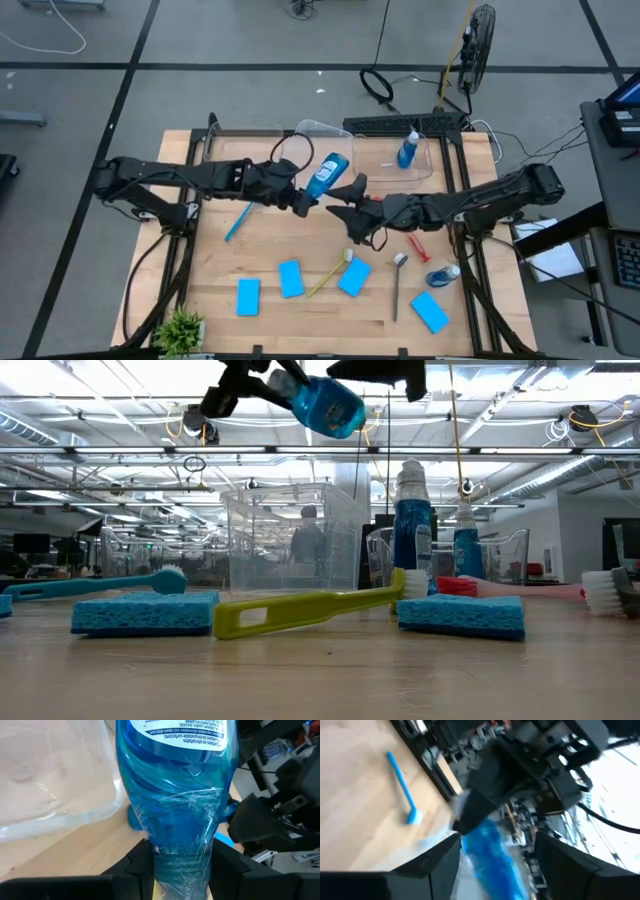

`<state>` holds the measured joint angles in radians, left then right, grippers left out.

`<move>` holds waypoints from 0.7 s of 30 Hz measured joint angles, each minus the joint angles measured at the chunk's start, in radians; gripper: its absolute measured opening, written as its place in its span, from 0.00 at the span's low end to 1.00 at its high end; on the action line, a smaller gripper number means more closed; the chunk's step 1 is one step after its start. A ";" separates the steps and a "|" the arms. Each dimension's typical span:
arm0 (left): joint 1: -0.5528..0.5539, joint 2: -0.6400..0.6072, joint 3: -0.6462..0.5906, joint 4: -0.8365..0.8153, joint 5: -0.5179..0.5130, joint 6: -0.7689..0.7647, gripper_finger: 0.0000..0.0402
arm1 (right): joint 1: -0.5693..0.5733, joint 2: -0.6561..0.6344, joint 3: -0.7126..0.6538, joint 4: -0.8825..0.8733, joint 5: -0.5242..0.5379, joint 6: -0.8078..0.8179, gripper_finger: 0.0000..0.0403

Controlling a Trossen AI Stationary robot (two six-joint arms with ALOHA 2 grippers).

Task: Pick & Place Kitchen Sink Supplies
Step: Put the blue soap dispenser into the right transparent bin

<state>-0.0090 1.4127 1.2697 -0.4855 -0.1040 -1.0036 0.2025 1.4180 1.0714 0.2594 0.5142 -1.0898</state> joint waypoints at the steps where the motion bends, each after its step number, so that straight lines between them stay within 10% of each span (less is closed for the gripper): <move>1: 0.001 0.006 0.000 0.005 0.001 -0.002 0.34 | -0.002 0.007 0.000 0.007 0.016 -0.011 0.61; 21: 0.000 0.030 -0.001 0.096 0.007 -0.027 0.34 | -0.030 0.117 0.001 0.121 0.138 -0.240 0.61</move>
<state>-0.0086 1.4431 1.2690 -0.3899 -0.0973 -1.0309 0.1729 1.5349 1.0721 0.3806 0.6527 -1.3301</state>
